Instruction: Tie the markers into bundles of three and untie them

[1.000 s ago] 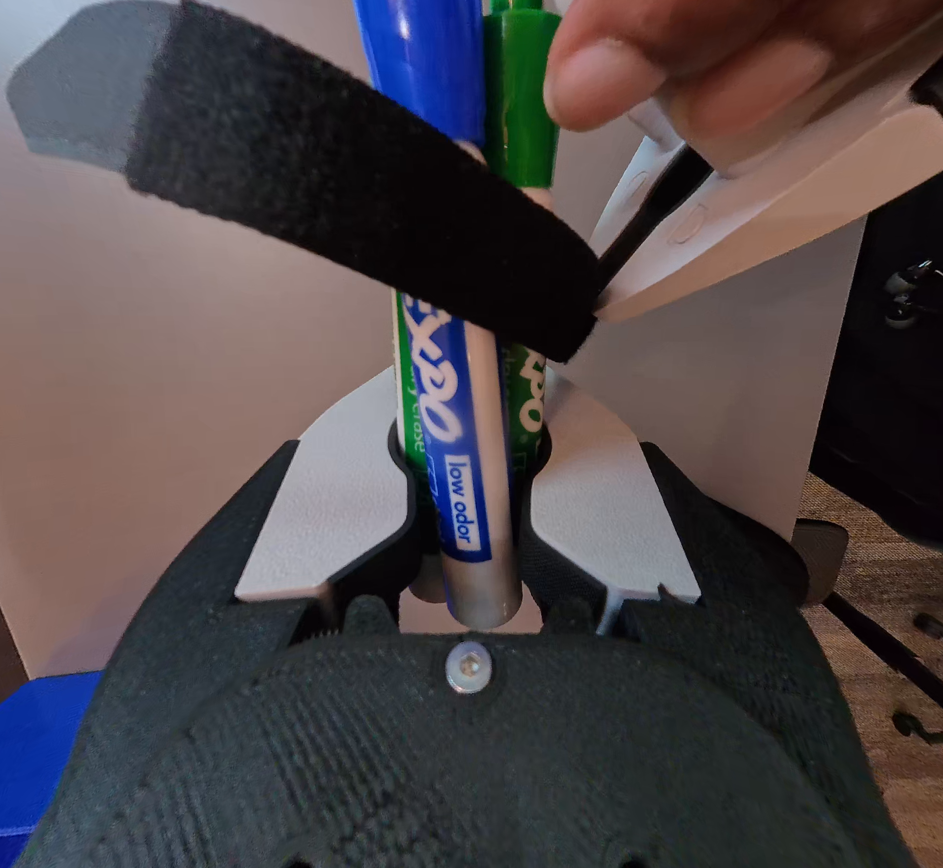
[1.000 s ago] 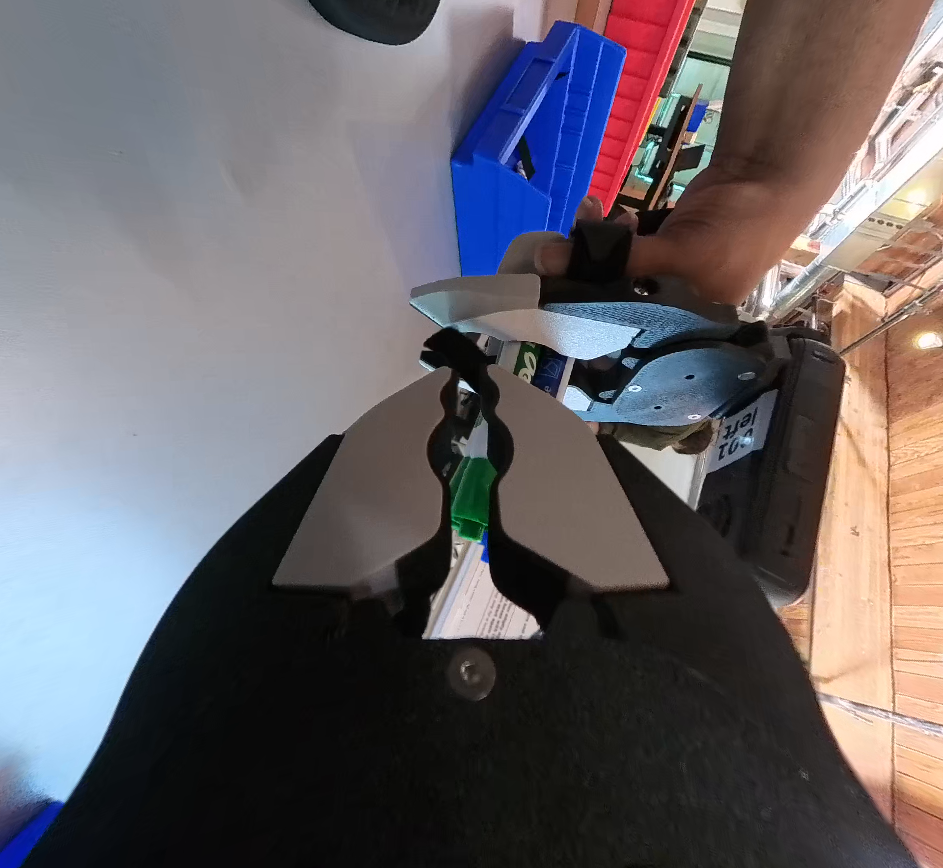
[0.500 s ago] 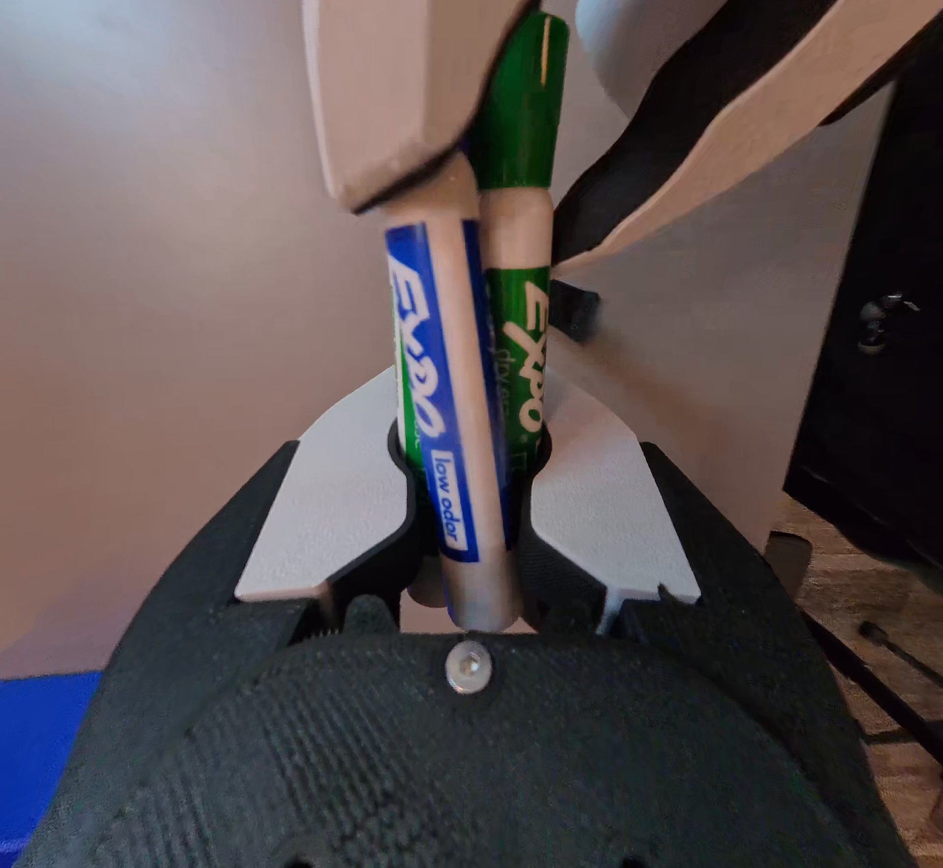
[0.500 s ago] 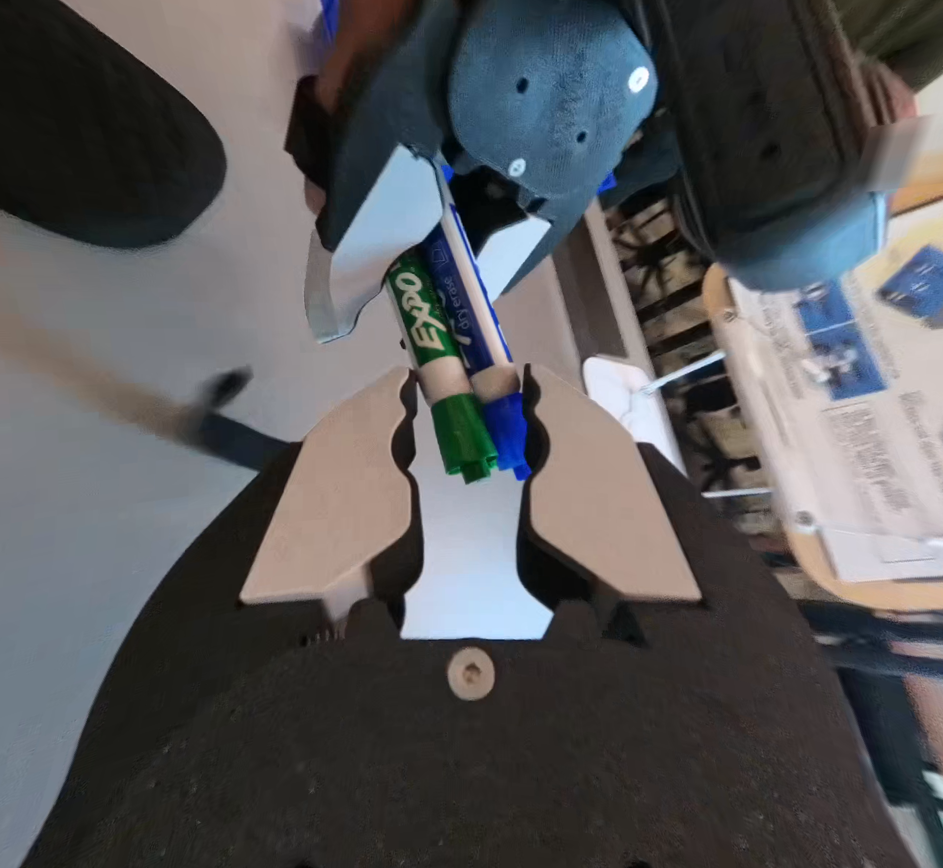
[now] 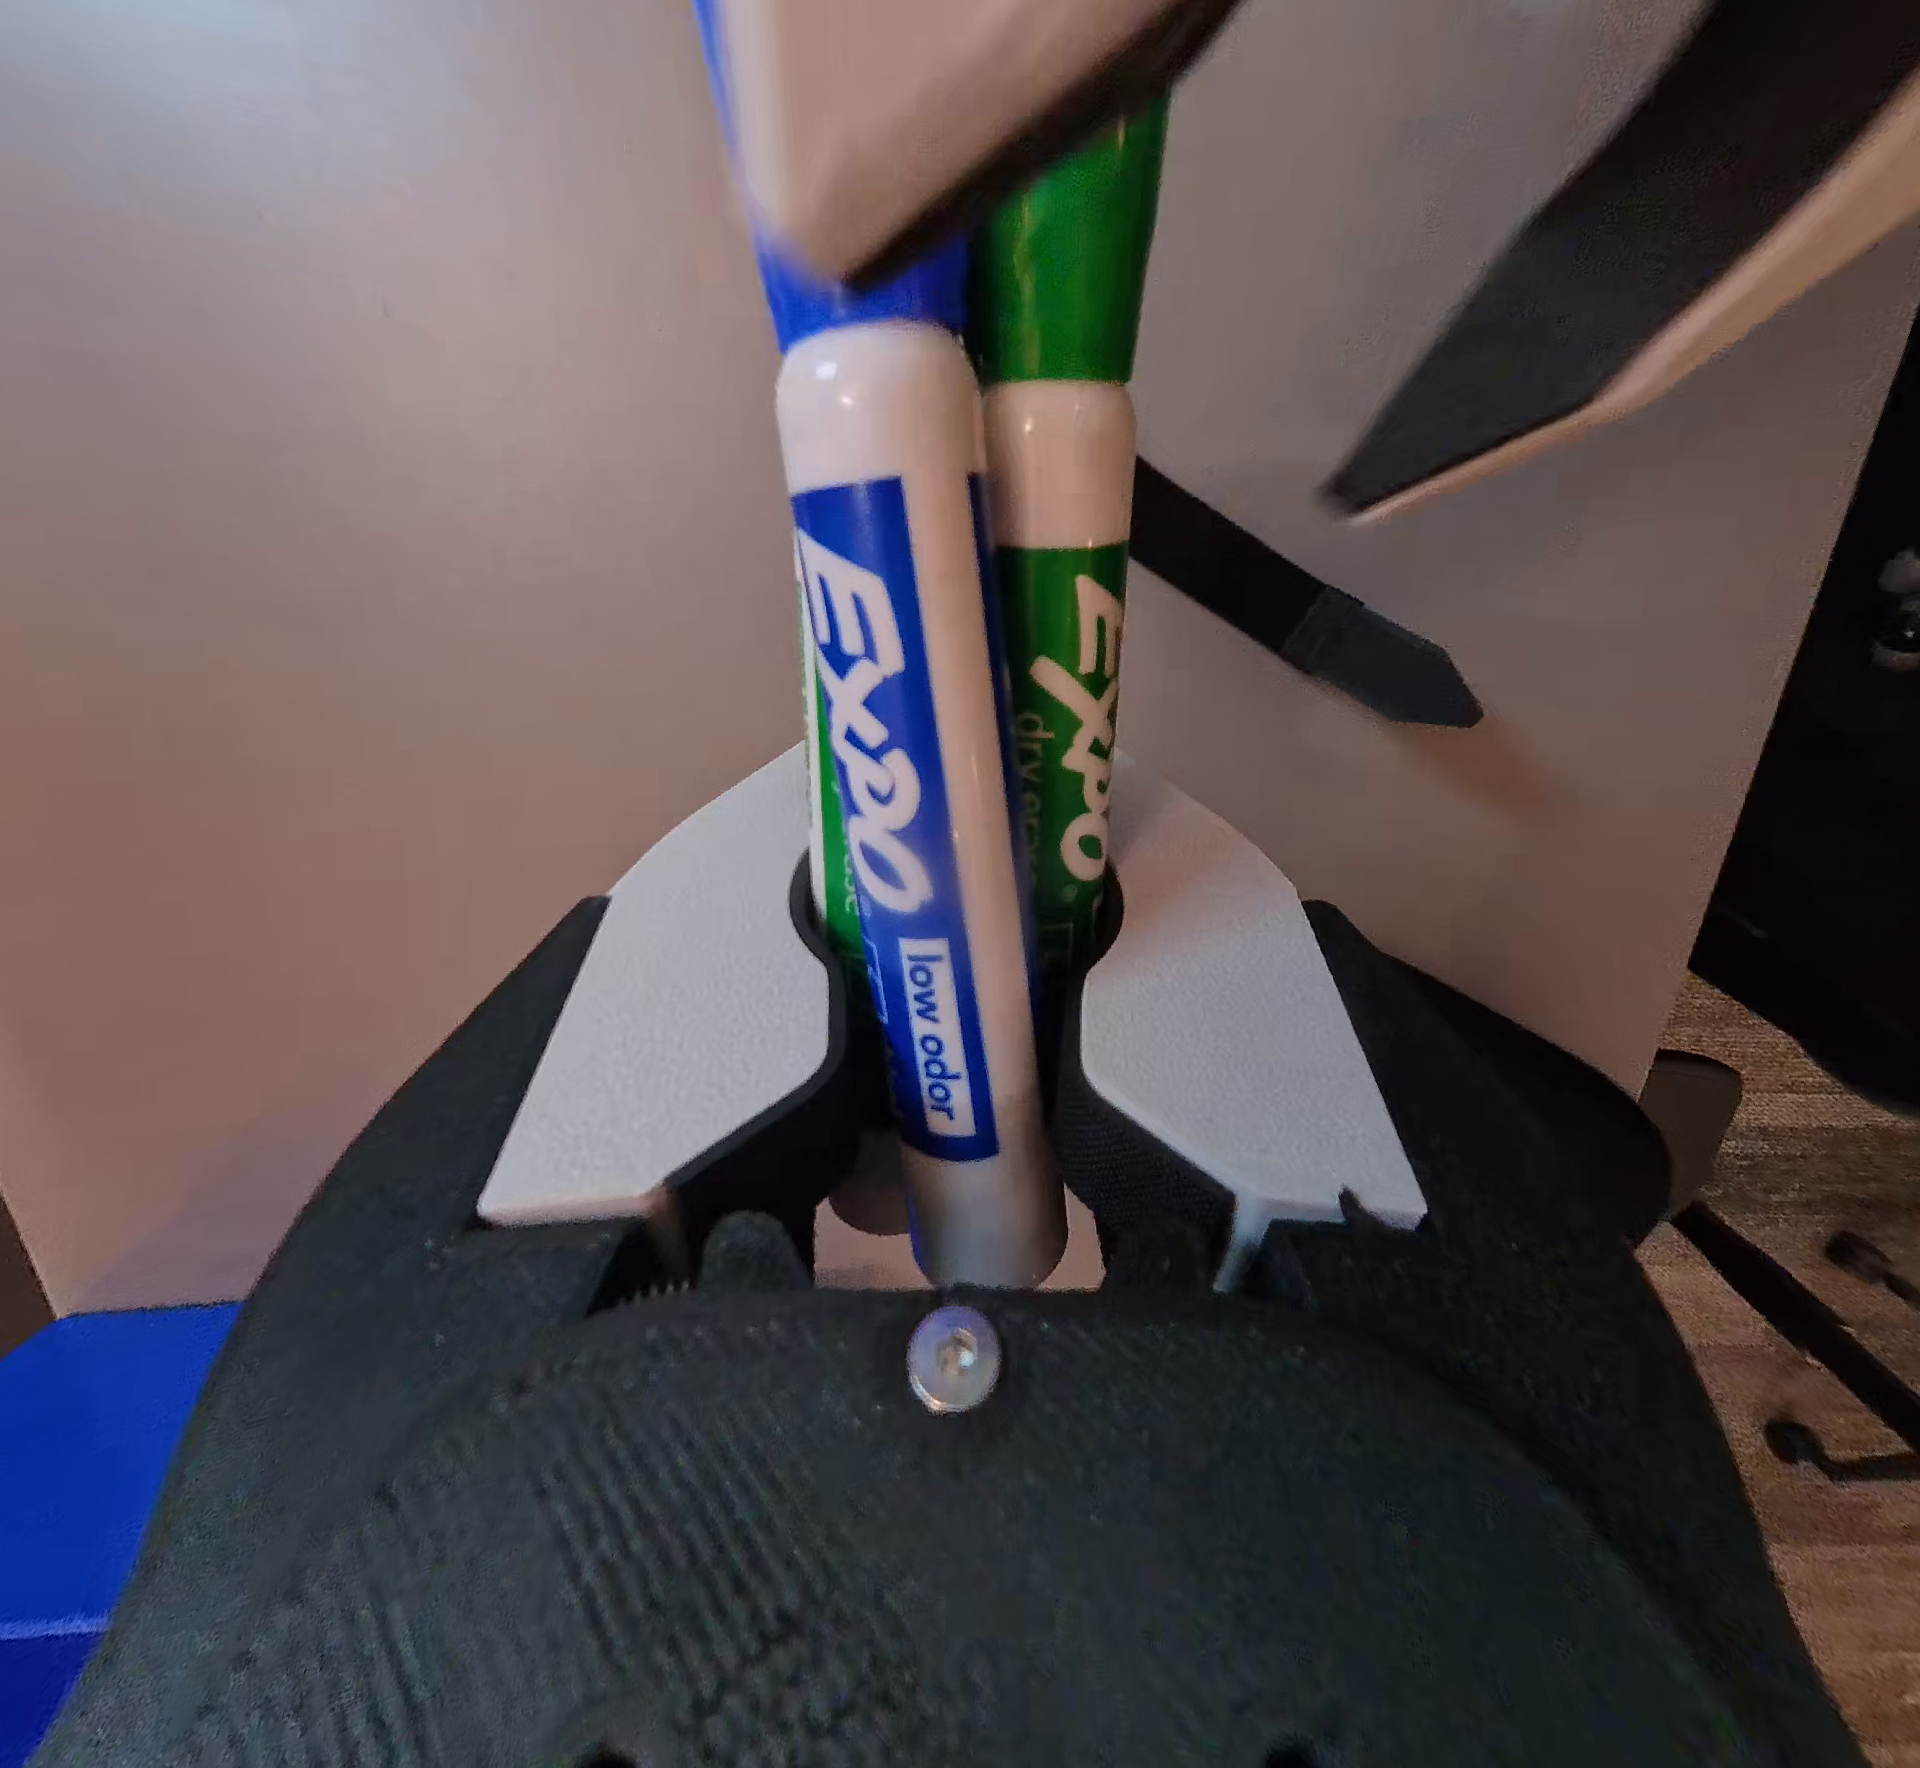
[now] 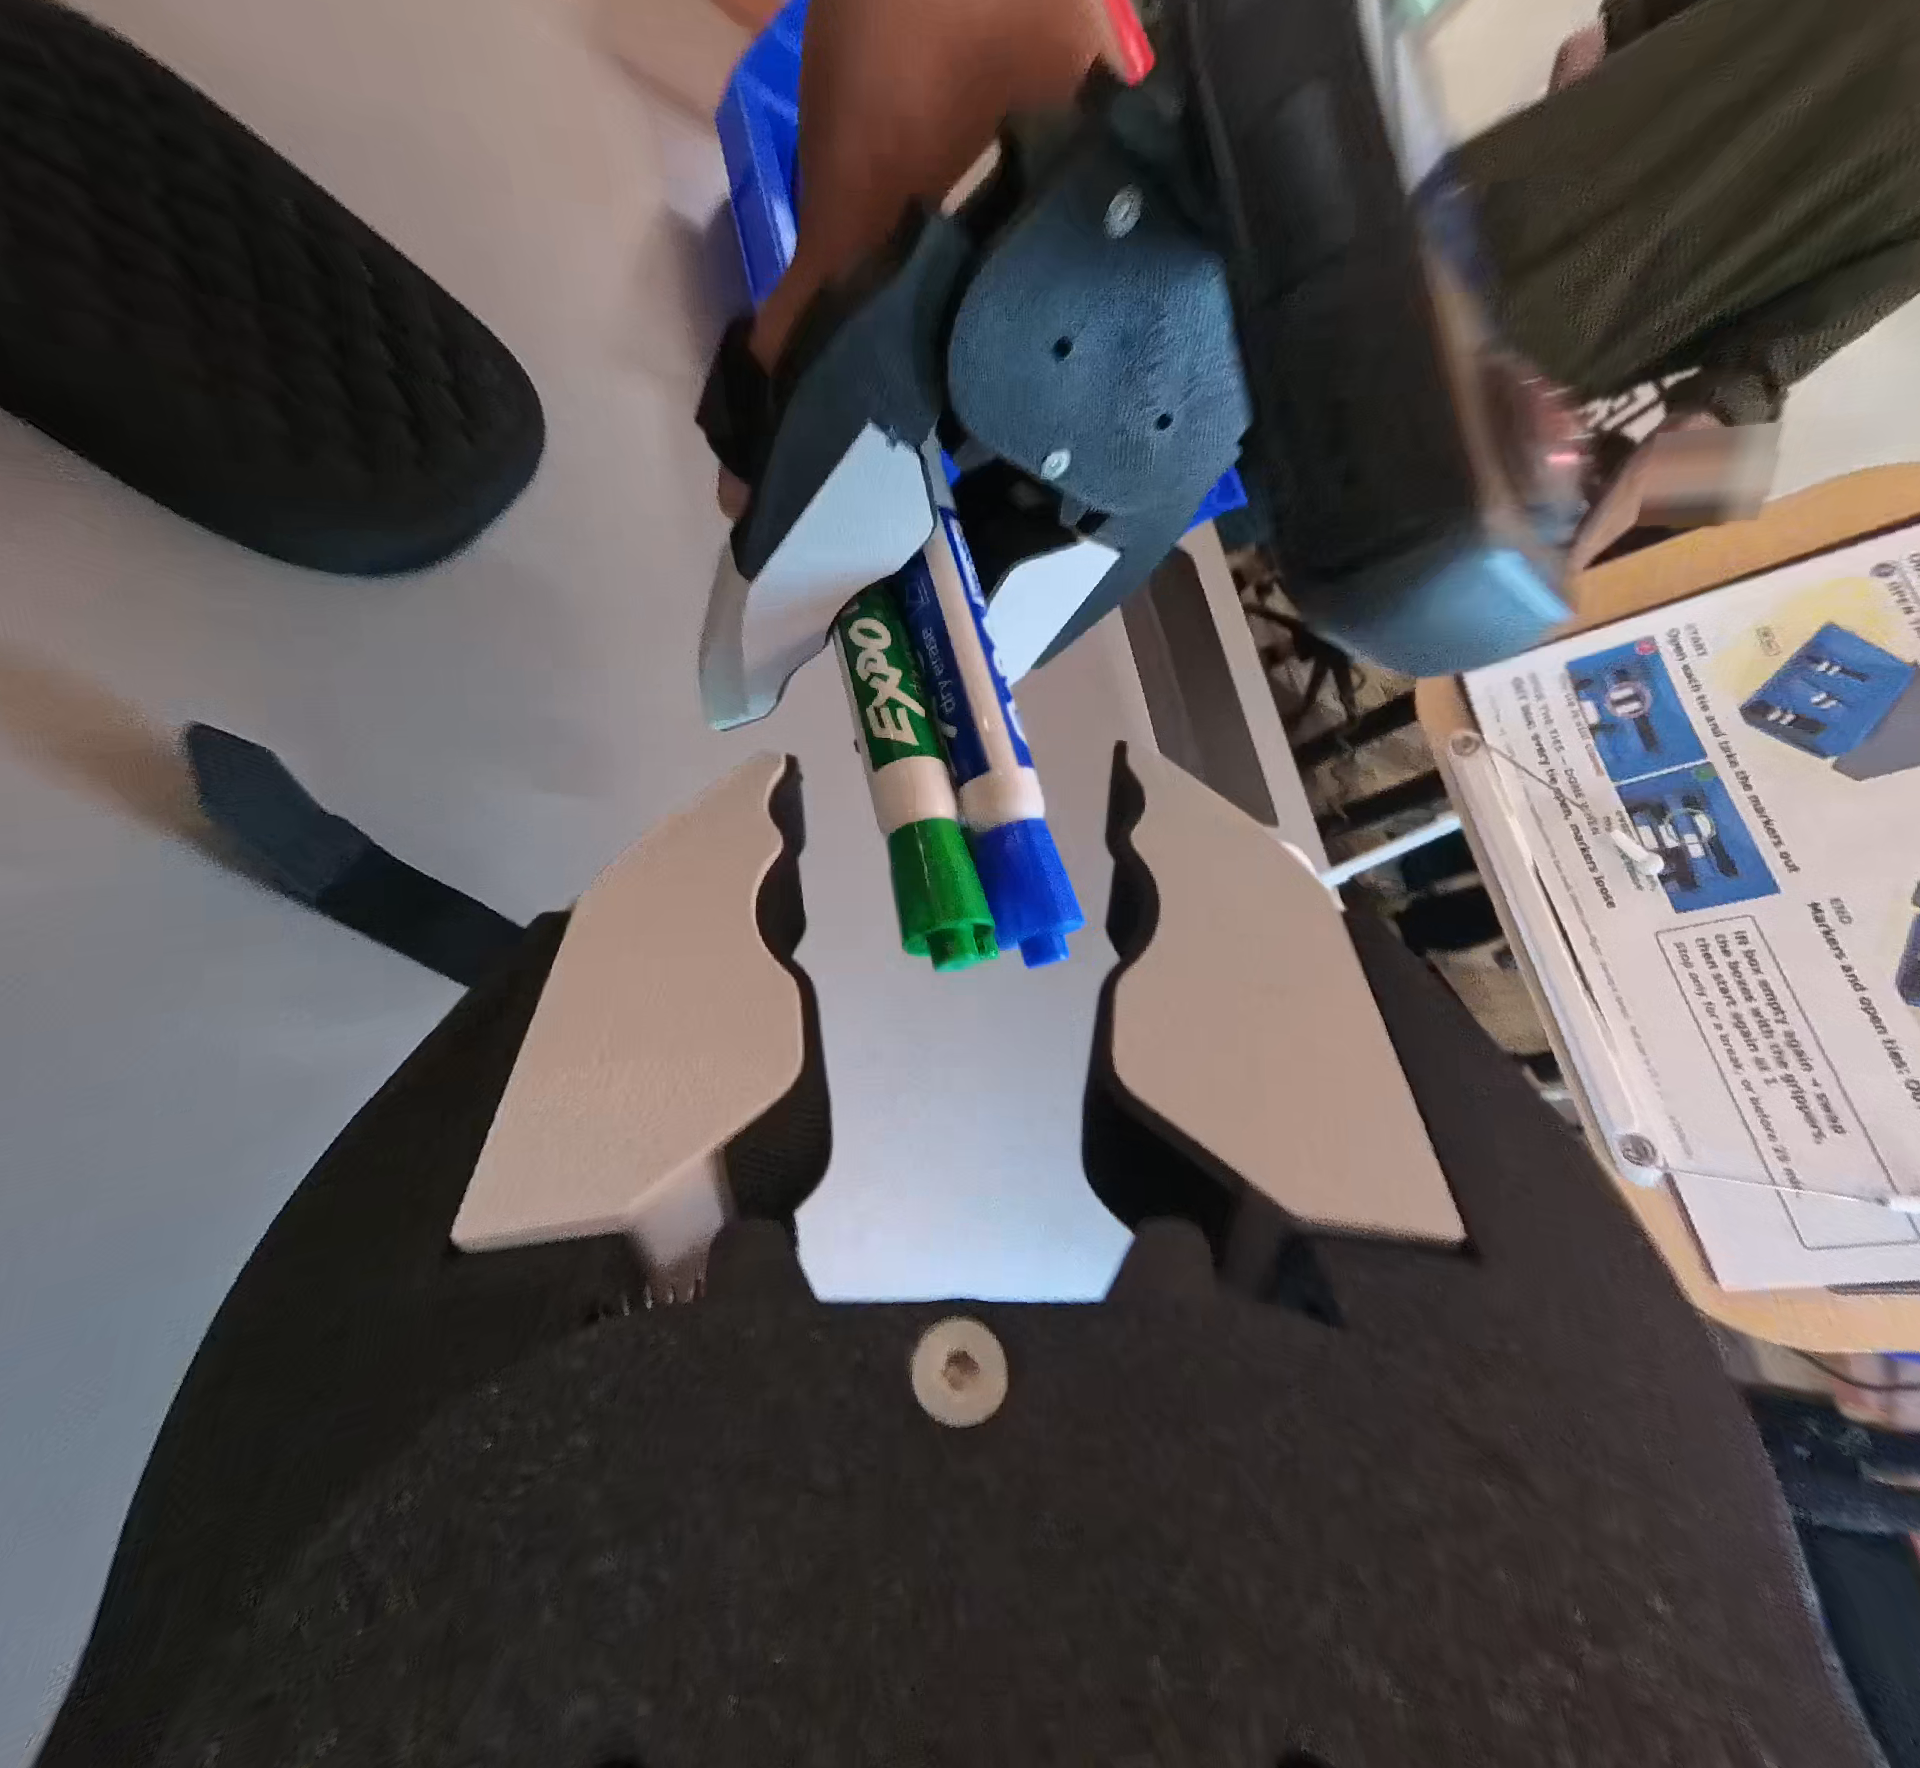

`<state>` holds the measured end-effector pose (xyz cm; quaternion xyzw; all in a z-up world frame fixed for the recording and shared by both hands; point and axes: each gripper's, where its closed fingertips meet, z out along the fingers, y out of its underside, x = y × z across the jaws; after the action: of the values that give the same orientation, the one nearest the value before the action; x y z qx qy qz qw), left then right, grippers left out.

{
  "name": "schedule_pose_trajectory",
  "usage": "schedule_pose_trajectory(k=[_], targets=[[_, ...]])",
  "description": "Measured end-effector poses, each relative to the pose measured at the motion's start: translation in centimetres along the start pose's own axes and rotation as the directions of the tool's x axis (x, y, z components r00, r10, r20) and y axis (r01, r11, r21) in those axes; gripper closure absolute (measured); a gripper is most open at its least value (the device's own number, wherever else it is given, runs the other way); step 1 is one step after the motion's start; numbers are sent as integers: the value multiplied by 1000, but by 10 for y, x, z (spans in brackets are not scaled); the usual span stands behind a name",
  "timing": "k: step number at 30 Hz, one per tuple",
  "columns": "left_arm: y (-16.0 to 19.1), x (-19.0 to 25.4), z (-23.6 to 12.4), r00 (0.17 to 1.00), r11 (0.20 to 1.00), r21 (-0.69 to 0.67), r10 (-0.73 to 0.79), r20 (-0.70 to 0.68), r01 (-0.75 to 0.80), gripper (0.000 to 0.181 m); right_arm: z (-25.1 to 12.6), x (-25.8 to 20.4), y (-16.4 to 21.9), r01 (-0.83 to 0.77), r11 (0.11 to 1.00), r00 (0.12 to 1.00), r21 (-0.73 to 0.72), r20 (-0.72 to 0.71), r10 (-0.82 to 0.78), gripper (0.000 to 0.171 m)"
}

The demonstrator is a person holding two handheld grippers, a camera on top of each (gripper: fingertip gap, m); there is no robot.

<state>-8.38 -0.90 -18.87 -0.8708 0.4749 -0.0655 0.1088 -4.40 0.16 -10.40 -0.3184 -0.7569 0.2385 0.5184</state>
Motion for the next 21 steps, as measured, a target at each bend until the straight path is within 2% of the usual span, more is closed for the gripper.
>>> schedule_pose_trajectory(k=[3,6,10,15,16,17,18,19,21], targets=[[11,-7,-1,999,999,-34,1,44,0,138,-18,0,11,-125,992,991,-3,39,125,121],[22,-10,-3,998,999,-52,-7,67,11,138,-19,-23,53,-326,937,930,-123,134,341,126],[33,-9,-2,997,998,-63,-8,81,13,138,3,-71,98,-592,744,703,-308,254,664,125],[39,-4,2,997,998,-61,-4,83,9,138,32,-90,113,-654,650,587,-387,283,759,126],[40,-2,2,997,998,-60,-3,82,8,138,37,-92,111,-661,643,569,-388,300,766,133],[42,-1,2,997,998,-60,-3,82,8,138,40,-93,108,-669,639,553,-380,319,769,149],[44,0,2,997,998,-61,-4,83,9,138,44,-93,104,-675,642,547,-365,337,767,168],[46,0,2,997,998,-61,-7,83,12,138,46,-89,101,-677,650,552,-346,345,759,168],[50,-1,2,996,998,-61,-16,85,21,138,48,-64,97,-657,706,628,-265,325,707,169]])
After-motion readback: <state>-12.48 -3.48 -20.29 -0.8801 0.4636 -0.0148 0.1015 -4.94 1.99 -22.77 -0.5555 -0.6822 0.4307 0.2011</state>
